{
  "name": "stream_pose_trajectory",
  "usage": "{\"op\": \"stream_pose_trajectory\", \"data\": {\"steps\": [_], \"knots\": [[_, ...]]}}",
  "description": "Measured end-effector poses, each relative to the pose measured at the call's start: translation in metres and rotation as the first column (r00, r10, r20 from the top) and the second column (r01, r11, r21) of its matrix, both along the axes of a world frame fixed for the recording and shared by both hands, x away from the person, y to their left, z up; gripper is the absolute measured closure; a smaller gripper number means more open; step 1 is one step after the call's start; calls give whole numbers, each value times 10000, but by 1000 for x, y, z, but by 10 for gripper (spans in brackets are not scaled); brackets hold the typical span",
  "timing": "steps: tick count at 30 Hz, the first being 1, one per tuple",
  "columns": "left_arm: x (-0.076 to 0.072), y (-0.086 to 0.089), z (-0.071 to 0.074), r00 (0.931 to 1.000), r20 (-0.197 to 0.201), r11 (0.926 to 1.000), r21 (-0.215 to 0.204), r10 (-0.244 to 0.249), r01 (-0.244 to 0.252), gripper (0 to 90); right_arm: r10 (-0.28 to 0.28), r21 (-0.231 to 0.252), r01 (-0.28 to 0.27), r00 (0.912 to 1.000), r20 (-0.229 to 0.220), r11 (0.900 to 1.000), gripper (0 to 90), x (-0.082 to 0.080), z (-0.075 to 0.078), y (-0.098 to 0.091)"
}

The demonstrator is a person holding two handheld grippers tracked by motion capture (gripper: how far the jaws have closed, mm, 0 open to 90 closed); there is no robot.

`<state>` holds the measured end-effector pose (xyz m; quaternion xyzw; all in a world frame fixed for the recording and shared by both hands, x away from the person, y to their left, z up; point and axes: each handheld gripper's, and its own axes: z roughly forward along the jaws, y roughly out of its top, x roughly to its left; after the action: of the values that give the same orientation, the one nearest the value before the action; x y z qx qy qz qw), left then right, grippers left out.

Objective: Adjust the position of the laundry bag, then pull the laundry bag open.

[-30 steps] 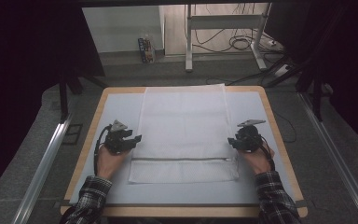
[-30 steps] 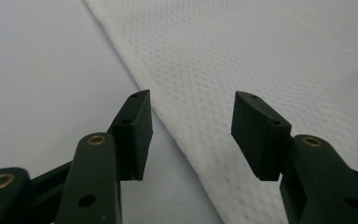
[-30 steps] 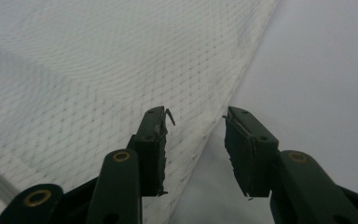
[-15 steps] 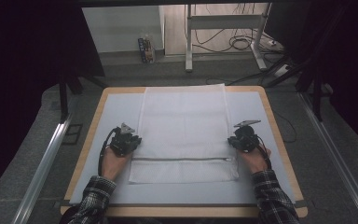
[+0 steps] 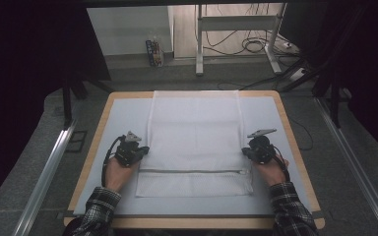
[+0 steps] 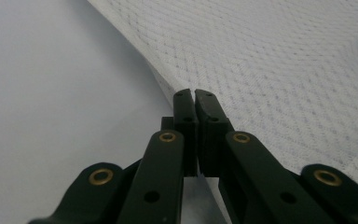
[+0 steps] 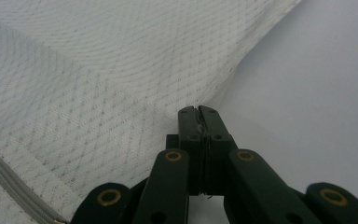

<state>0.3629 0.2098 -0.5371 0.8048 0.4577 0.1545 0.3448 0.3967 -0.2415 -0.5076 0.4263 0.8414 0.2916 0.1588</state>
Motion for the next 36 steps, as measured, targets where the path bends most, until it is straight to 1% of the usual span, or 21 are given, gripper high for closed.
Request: {"op": "stream_pose_trajectory", "data": {"steps": [1,5,6,7,8,10,11,12,15,20,24,25,26,27,28,30,31,32,33,34,36], "knots": [[-5,0,2,9997,-123,9998,14,-188,188,883,112,-22,-112,9999,-31,9999,878,-7,1,-2],[-14,2,7,9995,-94,9995,-23,-317,317,882,336,9,-336,9994,-3,9994,879,-16,4,-5],[-18,5,8,9993,-124,9993,-125,-364,362,881,537,55,-537,9985,77,9985,879,-22,7,-7],[-18,5,8,9993,-124,9993,-125,-364,362,880,537,55,-537,9985,77,9985,879,-22,7,-7],[-23,7,9,9992,-182,9991,-214,-359,355,880,666,69,-667,9977,86,9978,879,-26,8,-6],[-29,10,9,9987,-284,9989,-211,-425,419,880,790,74,-790,9969,43,9968,879,-29,8,-5],[-29,10,9,9987,-284,9989,-211,-425,419,879,790,74,-790,9969,43,9968,879,-29,8,-5],[-35,11,10,9981,-361,9986,-142,-507,502,879,892,74,-892,9960,-24,9960,879,-33,7,-3],[-42,12,11,9975,-405,9983,2,-583,584,877,971,-7,-971,9952,-89,9953,878,-39,8,-1],[-49,11,9,9959,-581,9973,225,-687,701,872,1038,-37,-1040,9941,-301,9946,876,-47,8,0],[-51,9,8,9965,-531,9972,347,-651,670,859,1111,-41,-1114,9928,-449,9938,871,-53,6,0],[-51,9,8,9973,-459,9977,331,-572,587,834,1145,-37,-1148,9924,-453,9934,863,-54,6,-1],[-51,8,8,9984,-325,9985,297,-461,470,744,1182,-31,-1184,9921,-429,9930,824,-54,6,-1],[-51,8,8,9991,-233,9992,162,-361,365,679,1239,12,-1239,9915,-386,9923,782,-55,5,-2],[-51,8,8,9991,-193,9992,81,-379,380,640,1280,118,-1276,9912,-325,9917,730,-56,5,-3],[-51,9,9,9994,-3,9994,8,-338,338,538,1247,140,-1244,9920,-173,9921,627,-57,5,-3],[-51,9,9,9994,-3,9994,8,-338,338,498,1247,140,-1244,9920,-173,9921,627,-57,5,-3],[-51,9,9,9994,112,9994,-59,-337,337,474,1280,146,-1278,9918,-72,9917,564,-58,6,-4],[-51,9,9,9994,112,9994,-59,-337,337,451,1280,146,-1278,9918,-72,9917,564,-58,6,-4],[-51,9,9,9994,178,9995,-39,-313,314,429,1252,217,-1252,9921,19,9919,520,-58,6,-5],[-51,9,9,9993,251,9995,-66,-294,296,406,1242,217,-1245,9922,132,9920,490,-58,7,-6]]}}
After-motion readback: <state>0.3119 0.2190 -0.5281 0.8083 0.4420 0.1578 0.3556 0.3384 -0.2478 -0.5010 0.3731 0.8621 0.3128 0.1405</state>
